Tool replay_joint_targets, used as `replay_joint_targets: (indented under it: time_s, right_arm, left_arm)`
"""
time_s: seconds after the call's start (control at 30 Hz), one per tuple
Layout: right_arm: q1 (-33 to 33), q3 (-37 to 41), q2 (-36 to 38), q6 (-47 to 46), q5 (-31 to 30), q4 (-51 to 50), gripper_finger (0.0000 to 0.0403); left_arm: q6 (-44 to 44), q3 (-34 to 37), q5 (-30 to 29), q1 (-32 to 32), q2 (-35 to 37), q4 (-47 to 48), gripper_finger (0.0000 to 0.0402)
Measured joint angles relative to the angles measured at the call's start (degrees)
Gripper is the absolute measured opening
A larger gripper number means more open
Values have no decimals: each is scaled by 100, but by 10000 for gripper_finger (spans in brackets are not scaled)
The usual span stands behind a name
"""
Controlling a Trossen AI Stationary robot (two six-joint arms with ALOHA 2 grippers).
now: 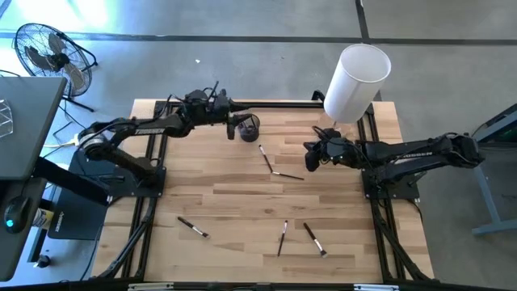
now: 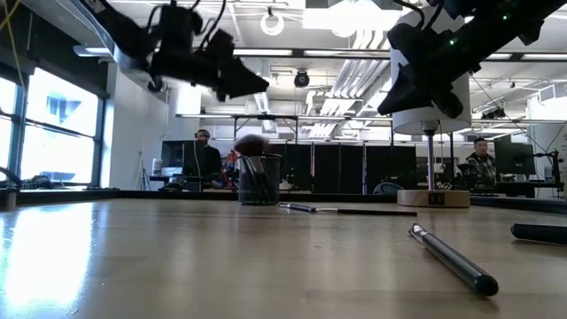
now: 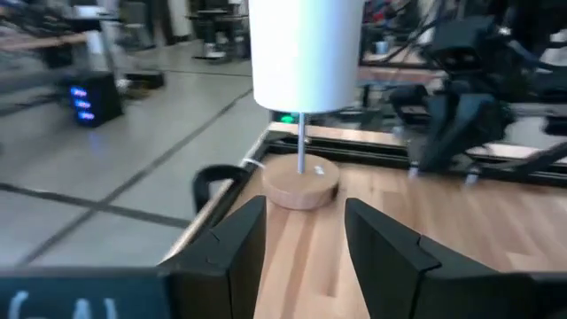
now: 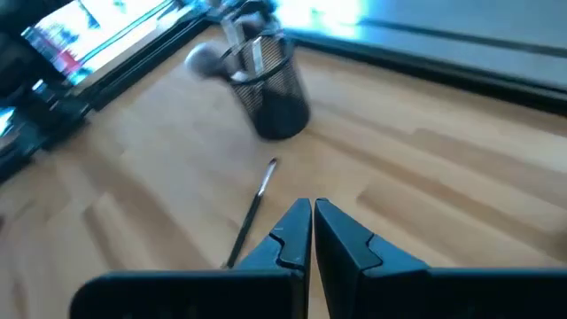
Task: Put items in baskets/containers
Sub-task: Put the eyeshadow brush into the pen holder
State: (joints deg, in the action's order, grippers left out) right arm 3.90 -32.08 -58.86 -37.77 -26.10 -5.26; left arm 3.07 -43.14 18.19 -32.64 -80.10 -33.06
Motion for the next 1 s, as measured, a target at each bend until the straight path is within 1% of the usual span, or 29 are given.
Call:
replay_joint_targets:
  time_s: [0.13, 0.27, 0.33, 0.43, 0.5, 0.6, 0.63, 0.67, 0.73, 0.8, 0.87, 0.93, 1.0]
  right_arm:
    - [-2, 0, 1, 338, 546, 0, 12]
    - [-4, 0, 0, 558, 978, -3, 12]
    - [-4, 0, 1, 573, 1219, -8, 12]
    - [-15, 0, 1, 589, 1504, -74, 12]
    - [-17, 0, 0, 590, 1608, -148, 12]
    - [-17, 0, 0, 589, 1615, -262, 12]
    - [-17, 0, 0, 589, 1602, -266, 12]
    - [-17, 0, 1, 589, 1584, -262, 12]
    - [-17, 0, 1, 522, 1607, -262, 12]
    - [-15, 0, -1, 452, 1866, -198, 12]
    - [-15, 0, -1, 576, 2188, -65, 11]
    - [-39, 0, -2, 677, 2300, 34, 8]
    - [-115, 0, -13, 748, 2288, 177, 3]
  left_arm:
    - [80, -216, -1329, 750, 470, 1170, 154]
    - [-301, -471, -2544, 1689, 579, 2239, 151]
    - [-536, -583, -2997, 2136, 579, 2642, 140]
    - [-874, -756, -3488, 2791, 579, 3177, 109]
    - [-1146, -822, -3662, 3191, 579, 3466, 79]
    - [-1550, -833, -3670, 3683, 579, 3787, 25]
    - [-1668, -833, -3669, 3830, 579, 3900, 13]
    - [-1779, -835, -3671, 3974, 579, 4037, 7]
    - [-1900, -837, -3650, 4226, 579, 4380, 15]
    - [-2093, -837, -3557, 4449, 579, 4797, 19]
    - [-2494, -837, -3443, 4632, 579, 5284, 13]
    - [-2860, -836, -3334, 4773, 565, 5684, 4]
    - [-2845, -755, -3336, 4907, 510, 5701, 3]
